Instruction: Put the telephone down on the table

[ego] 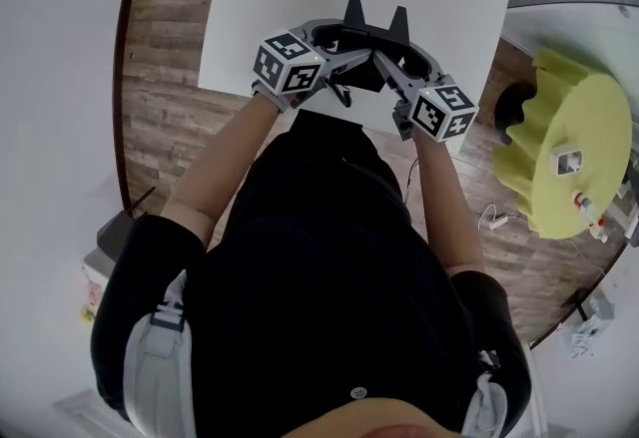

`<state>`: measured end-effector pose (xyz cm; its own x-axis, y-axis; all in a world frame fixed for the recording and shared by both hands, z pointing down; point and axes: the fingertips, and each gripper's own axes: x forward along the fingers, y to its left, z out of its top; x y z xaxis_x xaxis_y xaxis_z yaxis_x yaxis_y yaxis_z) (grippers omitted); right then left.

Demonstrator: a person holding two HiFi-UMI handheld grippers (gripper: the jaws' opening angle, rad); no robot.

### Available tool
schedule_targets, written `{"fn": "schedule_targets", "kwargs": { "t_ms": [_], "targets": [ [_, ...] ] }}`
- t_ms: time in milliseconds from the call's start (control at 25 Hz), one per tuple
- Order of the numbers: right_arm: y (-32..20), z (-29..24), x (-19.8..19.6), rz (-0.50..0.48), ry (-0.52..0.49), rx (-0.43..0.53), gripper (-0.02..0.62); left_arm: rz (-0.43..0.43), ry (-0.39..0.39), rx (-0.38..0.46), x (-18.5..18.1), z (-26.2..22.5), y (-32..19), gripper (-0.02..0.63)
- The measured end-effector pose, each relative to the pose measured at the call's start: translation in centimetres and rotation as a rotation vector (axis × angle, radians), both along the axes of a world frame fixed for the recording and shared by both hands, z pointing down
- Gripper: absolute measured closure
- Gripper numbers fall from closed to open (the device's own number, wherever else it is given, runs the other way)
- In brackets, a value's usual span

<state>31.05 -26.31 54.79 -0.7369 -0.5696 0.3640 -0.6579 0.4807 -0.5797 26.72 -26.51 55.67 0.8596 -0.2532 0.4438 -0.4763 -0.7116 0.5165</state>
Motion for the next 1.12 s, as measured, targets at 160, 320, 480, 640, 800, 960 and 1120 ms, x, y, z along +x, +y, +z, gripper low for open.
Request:
{"fn": "schedule_targets", "kwargs": {
  "t_ms": [160, 320, 480, 640, 800, 960, 1120],
  "targets": [
    [-1.5, 2.1, -0.2, -0.007, 0.007, -0.048, 0.351, 0.005, 0.004, -0.042, -0.2, 2.2, -1.5, 0.348],
    [-3.1, 4.2, -0.1, 0.000, 0.007, -0.099, 0.351, 0.012, 0.007, -0.082, -0.1, 4.3, -3.0, 0.348],
    [-4.1, 6.0, 0.0, 0.005, 0.018, -0.130, 0.351, 0.036, 0.004, -0.120, 0.1, 6.2, -4.1, 0.348],
    [-5.3, 7.5, 0.0, 0.007, 0.022, -0.160, 0.351, 0.035, 0.015, -0.167, 0.1, 7.8, -5.1, 0.348],
    [-5.9, 8.7, 0.0, 0.019, 0.018, -0.195, 0.351, 0.036, 0.015, -0.196, 0.1, 9.1, -5.8, 0.348],
    [-7.0, 9.8, 0.4, 0.033, 0.023, -0.215, 0.351, 0.035, 0.018, -0.223, 0.4, 10.3, -6.9, 0.348],
    [-8.0, 10.9, 0.7, 0.043, 0.010, -0.245, 0.351, 0.037, 0.008, -0.241, 0.7, 11.3, -7.9, 0.348]
  ]
}}
